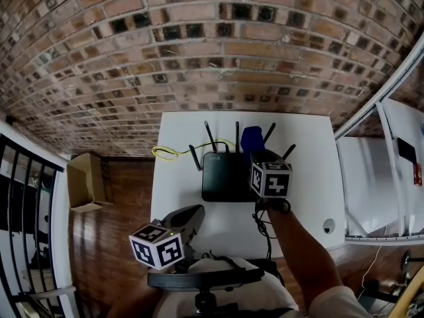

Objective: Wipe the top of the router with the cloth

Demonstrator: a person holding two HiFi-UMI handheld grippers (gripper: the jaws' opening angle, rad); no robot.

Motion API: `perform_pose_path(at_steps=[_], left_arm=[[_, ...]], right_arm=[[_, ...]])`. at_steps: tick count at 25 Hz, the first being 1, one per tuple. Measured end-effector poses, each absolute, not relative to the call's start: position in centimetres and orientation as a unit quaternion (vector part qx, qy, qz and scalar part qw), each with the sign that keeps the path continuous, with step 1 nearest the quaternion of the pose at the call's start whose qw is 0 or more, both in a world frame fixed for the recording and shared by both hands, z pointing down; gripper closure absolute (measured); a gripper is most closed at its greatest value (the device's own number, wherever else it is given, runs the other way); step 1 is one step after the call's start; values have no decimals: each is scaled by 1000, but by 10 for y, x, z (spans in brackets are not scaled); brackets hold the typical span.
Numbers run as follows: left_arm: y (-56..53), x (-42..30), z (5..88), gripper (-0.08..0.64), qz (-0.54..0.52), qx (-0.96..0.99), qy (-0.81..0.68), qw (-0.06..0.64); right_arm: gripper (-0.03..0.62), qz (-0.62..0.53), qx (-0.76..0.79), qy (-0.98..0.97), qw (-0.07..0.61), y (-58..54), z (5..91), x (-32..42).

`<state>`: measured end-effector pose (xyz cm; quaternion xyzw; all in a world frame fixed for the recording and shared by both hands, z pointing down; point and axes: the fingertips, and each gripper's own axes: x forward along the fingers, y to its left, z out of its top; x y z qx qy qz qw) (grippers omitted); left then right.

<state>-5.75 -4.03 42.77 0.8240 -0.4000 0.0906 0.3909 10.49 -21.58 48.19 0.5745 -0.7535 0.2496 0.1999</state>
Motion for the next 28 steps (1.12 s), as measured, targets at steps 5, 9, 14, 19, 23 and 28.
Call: perform_pose_path(at_steps=[5, 9, 14, 19, 23, 28], left_arm=[[-40, -56, 427, 531, 89, 827, -393, 391], [-41, -57, 427, 531, 89, 828, -395, 387], [-39, -60, 427, 531, 84, 827, -396, 391], [-39, -66, 427, 531, 83, 824, -402, 392], [-39, -68, 427, 531, 83, 822, -403, 394], [-37, -73, 430, 531, 84, 819, -408, 395]], right_arm=[[472, 186, 574, -780, 166, -226, 423, 96], [472, 129, 570, -796, 157, -232, 387, 86], [472, 115, 564, -797, 182, -233, 397, 81], [472, 144, 558, -790, 209, -229, 430, 80], [472, 155, 548, -788, 234, -228, 451, 78], [472, 170, 532, -784, 269, -225, 478, 73]])
